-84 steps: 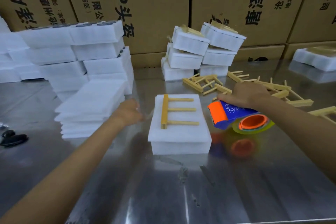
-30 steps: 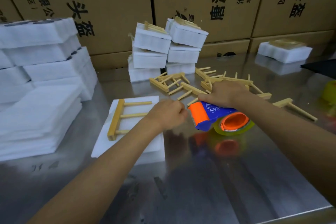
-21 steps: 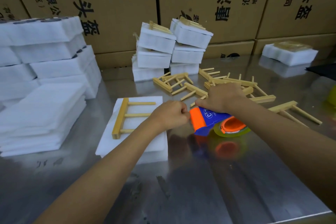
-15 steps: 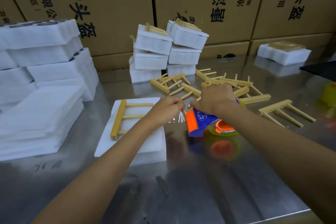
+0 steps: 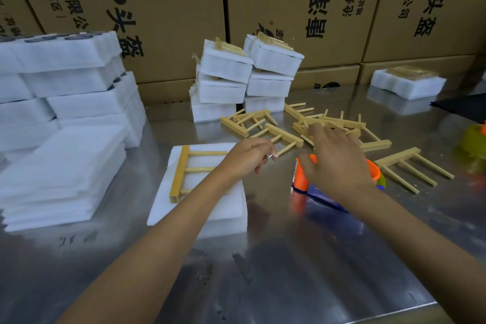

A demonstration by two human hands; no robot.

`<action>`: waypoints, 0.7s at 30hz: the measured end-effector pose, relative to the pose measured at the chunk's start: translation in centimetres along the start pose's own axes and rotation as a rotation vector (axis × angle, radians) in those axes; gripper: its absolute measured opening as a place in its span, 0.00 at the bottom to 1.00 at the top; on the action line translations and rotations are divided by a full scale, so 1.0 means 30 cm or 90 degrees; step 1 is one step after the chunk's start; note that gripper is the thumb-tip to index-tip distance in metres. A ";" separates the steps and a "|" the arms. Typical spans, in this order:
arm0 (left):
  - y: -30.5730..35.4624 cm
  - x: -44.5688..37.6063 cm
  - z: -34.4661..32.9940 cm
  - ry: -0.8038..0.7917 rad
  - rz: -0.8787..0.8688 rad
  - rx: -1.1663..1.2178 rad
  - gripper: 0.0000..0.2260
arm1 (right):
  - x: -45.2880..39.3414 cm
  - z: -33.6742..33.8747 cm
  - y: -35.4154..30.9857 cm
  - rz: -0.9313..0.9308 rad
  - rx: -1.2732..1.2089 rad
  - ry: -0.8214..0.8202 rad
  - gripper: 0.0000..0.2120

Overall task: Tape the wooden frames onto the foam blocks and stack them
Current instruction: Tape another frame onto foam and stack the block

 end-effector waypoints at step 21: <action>0.014 0.047 0.047 0.065 -0.033 -0.086 0.15 | -0.031 -0.145 -0.134 -0.375 -0.540 -0.188 0.10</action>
Point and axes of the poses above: each hand's wrist, its own x-axis away from the middle knuckle, its own z-axis out of the back of the hand, y = z × x, the point moved 5 cm from there along -x, towards the middle knuckle, and after that the axes turned 1 degree about -x, right-handed, at the moved point
